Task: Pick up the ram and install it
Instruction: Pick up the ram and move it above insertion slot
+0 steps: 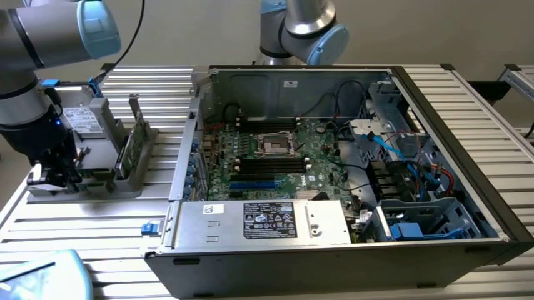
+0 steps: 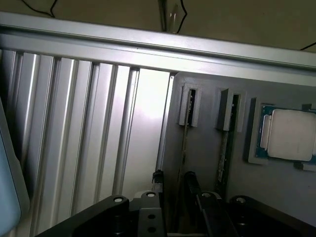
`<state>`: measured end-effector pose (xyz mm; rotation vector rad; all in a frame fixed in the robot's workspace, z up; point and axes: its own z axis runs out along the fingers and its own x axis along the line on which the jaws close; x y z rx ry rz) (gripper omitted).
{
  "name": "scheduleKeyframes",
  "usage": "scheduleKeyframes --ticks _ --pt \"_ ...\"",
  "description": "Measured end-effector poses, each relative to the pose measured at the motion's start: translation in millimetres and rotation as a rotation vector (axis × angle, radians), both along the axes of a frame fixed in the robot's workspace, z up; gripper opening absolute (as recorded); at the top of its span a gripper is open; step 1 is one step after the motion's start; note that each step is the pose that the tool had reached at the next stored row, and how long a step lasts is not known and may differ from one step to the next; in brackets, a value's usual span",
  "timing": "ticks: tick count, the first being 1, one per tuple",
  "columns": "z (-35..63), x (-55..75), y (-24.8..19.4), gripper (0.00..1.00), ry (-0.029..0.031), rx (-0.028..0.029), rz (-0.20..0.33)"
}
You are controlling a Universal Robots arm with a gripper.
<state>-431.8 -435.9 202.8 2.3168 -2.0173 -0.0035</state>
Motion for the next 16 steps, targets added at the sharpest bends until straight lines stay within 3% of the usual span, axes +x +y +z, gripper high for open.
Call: scheduleKeyframes --ticks 2,7,16 --pt "-1.3 0.0 0.2 0.31 -0.0001 0.0030 -0.001" --pt "-3.8 0.0 1.0 0.31 -0.0002 0.0177 -0.008" --pt "-6.4 -2.0 1.0 0.31 -0.0003 0.0186 -0.015"
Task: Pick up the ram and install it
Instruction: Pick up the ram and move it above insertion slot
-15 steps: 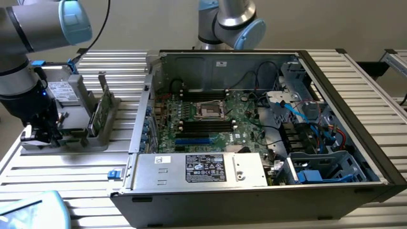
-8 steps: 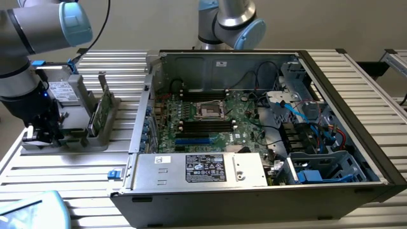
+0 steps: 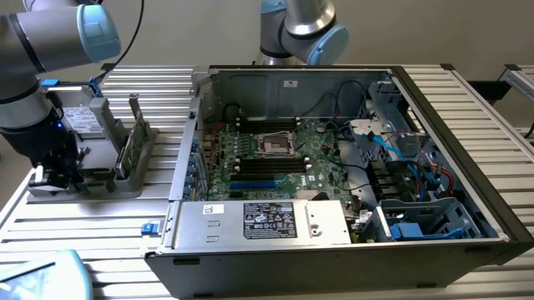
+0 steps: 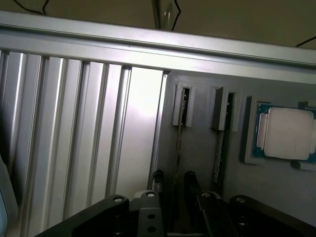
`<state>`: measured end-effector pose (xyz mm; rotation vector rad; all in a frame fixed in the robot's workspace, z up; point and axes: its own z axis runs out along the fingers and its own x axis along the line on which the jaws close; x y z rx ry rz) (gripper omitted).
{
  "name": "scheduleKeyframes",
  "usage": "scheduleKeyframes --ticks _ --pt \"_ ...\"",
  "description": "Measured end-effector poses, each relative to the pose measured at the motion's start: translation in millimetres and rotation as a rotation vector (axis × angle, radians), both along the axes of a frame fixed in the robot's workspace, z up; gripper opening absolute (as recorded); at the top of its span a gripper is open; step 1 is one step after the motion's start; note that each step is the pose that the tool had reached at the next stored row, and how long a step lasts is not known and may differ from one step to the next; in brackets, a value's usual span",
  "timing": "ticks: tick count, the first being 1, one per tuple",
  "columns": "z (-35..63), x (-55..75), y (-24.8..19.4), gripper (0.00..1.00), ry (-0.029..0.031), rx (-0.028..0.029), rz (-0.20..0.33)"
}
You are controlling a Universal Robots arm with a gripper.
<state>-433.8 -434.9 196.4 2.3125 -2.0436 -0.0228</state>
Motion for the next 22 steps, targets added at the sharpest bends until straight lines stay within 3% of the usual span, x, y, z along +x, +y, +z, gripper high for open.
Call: scheduleKeyframes --ticks 16,18,20,22 --pt "-3.2 -0.3 0.0 0.31 -0.0001 0.0000 -0.002" --pt "-3.2 -0.3 0.0 0.29 -0.0001 0.0000 -0.002" --pt "-3.2 -0.3 0.0 0.16 -0.0001 0.0000 -0.002" --pt "-3.2 -0.3 0.0 0.14 -0.0001 0.0000 -0.002"
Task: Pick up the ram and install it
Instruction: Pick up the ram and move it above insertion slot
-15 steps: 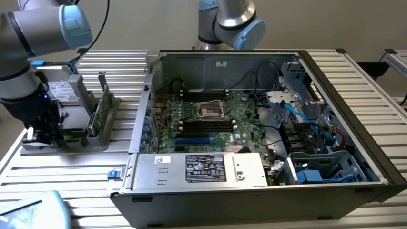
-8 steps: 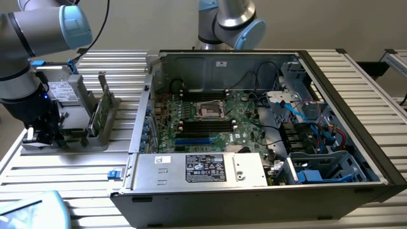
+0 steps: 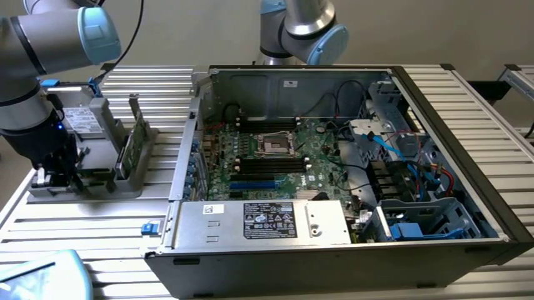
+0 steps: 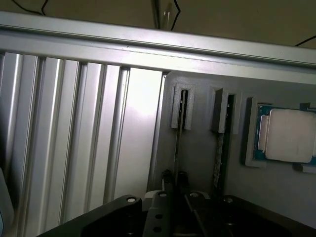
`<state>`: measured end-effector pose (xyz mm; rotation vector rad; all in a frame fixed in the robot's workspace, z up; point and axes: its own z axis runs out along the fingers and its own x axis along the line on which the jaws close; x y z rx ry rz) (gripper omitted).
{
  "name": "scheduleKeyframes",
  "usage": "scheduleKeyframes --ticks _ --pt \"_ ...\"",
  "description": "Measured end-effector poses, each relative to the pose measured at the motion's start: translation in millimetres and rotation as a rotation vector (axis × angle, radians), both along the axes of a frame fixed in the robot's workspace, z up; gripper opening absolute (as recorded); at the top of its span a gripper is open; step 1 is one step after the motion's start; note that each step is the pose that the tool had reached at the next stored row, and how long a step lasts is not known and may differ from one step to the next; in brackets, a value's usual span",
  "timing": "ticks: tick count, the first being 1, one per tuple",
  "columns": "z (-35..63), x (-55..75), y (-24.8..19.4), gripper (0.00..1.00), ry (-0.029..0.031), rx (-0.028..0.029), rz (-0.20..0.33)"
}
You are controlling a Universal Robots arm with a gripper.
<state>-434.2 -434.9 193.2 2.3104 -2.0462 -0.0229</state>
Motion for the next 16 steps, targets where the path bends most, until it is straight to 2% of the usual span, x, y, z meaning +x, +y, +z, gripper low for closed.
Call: scheduleKeyframes --ticks 9,16 --pt "0.4 0.1 0.1 0.14 -0.0001 0.0002 -0.001" --pt "3.6 0.9 0.0 0.14 0.0026 0.0002 -0.002"
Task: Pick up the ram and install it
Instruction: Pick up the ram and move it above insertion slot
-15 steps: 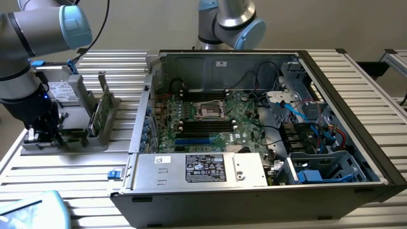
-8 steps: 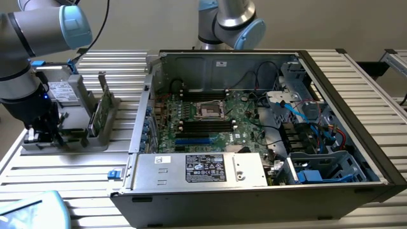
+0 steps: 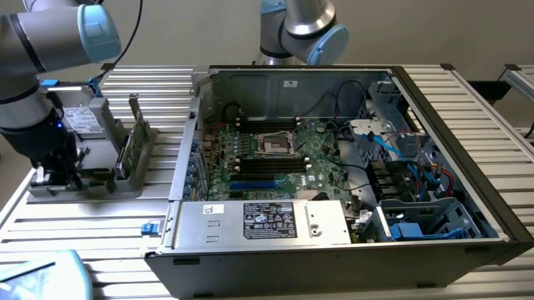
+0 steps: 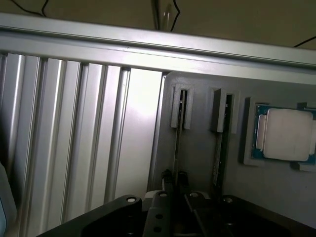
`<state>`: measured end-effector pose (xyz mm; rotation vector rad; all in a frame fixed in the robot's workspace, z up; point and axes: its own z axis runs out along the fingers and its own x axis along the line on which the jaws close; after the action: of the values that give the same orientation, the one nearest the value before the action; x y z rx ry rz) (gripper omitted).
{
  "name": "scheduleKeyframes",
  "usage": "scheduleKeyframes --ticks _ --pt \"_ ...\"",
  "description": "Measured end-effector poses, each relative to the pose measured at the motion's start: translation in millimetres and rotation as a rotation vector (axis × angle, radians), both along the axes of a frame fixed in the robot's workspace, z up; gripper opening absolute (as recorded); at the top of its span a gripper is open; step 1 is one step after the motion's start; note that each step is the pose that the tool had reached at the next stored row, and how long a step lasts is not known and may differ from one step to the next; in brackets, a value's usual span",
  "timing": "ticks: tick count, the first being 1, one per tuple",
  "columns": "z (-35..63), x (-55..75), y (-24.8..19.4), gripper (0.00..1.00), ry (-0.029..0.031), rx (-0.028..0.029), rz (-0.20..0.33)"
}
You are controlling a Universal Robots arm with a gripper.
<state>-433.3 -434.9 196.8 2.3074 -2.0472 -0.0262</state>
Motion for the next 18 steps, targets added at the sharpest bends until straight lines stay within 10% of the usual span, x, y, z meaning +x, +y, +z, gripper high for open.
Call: scheduleKeyframes --ticks 18 --pt "21.1 0.6 0.1 0.14 0.0017 0.0002 -0.005"
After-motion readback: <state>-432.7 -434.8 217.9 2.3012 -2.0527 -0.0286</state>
